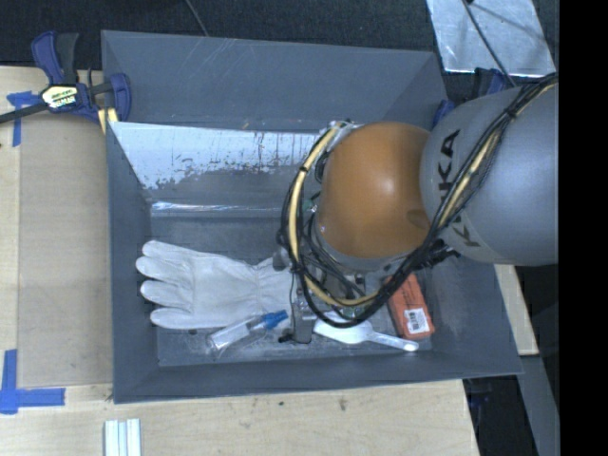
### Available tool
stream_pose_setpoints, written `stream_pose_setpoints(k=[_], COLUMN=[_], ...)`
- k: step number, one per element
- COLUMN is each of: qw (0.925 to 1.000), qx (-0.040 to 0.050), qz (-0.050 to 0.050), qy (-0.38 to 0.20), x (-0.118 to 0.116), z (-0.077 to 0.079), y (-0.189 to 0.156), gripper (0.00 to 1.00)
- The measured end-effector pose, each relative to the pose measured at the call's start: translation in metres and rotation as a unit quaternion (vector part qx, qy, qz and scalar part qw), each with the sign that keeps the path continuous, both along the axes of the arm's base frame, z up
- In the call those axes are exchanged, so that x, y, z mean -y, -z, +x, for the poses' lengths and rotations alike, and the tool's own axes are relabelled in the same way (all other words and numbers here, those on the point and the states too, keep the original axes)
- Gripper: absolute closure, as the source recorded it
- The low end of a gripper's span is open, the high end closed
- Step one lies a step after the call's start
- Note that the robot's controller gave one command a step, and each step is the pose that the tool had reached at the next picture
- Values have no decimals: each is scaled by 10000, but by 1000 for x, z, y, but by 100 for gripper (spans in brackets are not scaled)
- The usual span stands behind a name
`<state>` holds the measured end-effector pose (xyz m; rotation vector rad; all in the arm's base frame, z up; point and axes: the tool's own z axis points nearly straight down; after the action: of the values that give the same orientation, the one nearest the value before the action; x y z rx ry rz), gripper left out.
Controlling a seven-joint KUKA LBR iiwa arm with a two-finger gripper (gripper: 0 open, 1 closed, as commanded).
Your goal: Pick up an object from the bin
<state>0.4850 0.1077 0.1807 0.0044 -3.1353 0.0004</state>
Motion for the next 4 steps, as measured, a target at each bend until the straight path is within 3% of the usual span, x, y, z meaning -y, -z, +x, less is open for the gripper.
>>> stream_pose_setpoints(k=[1, 2, 3, 4], qw=[10000, 9981, 9959, 9929], qx=[42, 52, 78, 43], qz=[5, 4, 3, 3], qy=[16, -618, -896, -1185], x=[1, 0, 11, 5], z=[2, 30, 83, 73], y=[-4, 40, 30, 40], gripper=[0, 0, 0, 0])
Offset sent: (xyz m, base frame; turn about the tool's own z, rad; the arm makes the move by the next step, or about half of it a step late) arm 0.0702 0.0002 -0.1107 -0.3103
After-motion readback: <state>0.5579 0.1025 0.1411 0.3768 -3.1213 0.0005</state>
